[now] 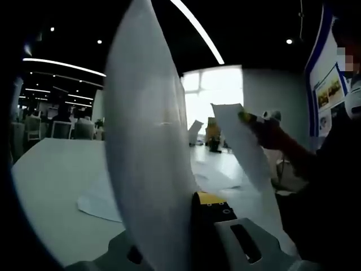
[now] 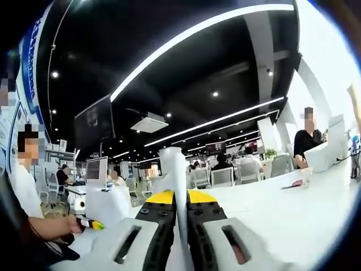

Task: Organize the stack of printing papers by aligning and flattening the scattered papers on the table

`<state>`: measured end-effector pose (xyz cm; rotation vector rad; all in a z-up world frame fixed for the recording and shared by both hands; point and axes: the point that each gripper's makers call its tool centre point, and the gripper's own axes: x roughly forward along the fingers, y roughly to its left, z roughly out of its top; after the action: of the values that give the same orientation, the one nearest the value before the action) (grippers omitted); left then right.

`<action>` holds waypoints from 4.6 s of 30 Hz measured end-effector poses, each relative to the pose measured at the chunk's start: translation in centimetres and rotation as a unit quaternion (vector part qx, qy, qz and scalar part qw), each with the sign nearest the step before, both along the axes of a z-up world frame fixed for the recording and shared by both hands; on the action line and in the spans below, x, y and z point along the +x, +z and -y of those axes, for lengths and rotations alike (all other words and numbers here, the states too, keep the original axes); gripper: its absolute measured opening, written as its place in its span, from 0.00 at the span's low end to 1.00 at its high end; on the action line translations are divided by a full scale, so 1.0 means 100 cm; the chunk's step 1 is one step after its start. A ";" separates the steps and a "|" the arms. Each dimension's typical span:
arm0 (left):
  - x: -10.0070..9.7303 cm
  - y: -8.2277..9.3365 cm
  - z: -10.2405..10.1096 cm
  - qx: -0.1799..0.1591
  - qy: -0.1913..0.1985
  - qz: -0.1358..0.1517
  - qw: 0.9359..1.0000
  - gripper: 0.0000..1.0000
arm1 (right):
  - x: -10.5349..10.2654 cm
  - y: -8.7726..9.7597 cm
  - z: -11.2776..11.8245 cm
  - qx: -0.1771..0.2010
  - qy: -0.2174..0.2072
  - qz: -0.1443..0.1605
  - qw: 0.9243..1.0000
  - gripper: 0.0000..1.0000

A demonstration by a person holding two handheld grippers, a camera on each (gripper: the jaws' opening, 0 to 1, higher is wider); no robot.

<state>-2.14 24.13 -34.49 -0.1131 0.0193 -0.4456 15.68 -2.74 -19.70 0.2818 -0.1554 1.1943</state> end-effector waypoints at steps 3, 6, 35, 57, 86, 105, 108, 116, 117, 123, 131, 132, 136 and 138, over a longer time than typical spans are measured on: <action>0.000 0.000 0.000 0.000 0.000 0.000 1.000 0.07 | 0.000 0.005 0.000 0.001 0.001 0.004 1.000 0.02; 0.000 0.000 0.000 0.000 0.001 0.000 1.000 0.07 | -0.001 0.008 0.000 0.001 0.000 0.006 1.000 0.02; -0.001 0.000 0.001 0.000 -0.001 0.001 1.000 0.07 | -0.022 0.021 -0.025 0.011 0.039 0.010 0.999 0.02; -0.001 0.000 0.000 0.003 -0.003 0.002 1.000 0.07 | -0.051 0.028 -0.044 0.014 0.075 0.021 0.997 0.02; 0.000 0.000 -0.001 0.005 -0.004 0.004 1.000 0.06 | -0.050 0.021 -0.072 0.006 0.096 0.013 0.995 0.03; -0.001 0.001 0.000 0.005 -0.004 0.005 1.000 0.06 | -0.055 0.013 -0.090 0.000 0.112 0.000 0.994 0.02; -0.001 0.001 0.000 0.005 -0.004 0.005 1.000 0.06 | -0.055 0.013 -0.092 0.001 0.114 0.000 0.993 0.02; -0.001 0.001 0.001 0.004 -0.005 0.005 1.000 0.06 | -0.058 0.012 -0.099 -0.001 0.117 -0.001 0.993 0.02; -0.001 0.001 0.001 0.004 -0.005 0.005 1.000 0.06 | -0.057 0.012 -0.099 -0.002 0.117 -0.001 0.993 0.02; -0.001 0.001 0.001 0.003 -0.004 0.005 1.000 0.06 | -0.055 0.009 -0.106 -0.005 0.118 -0.002 0.993 0.02; -0.001 0.002 0.001 -0.003 -0.004 0.006 1.000 0.07 | -0.051 0.004 -0.114 -0.014 0.119 -0.005 0.993 0.02; -0.001 0.002 0.001 -0.003 -0.004 0.006 1.000 0.07 | -0.051 0.003 -0.114 -0.015 0.119 -0.005 0.993 0.02; -0.002 0.003 0.001 -0.007 -0.006 0.007 1.000 0.07 | -0.051 0.002 -0.118 -0.017 0.120 -0.006 0.993 0.02; -0.002 0.004 0.001 -0.010 -0.007 0.007 1.000 0.07 | -0.051 0.001 -0.120 -0.018 0.120 -0.007 0.993 0.02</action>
<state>-2.36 24.04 -34.12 -0.1303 0.0008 -0.4610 10.62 9.26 -19.64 0.2829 -0.0879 1.4321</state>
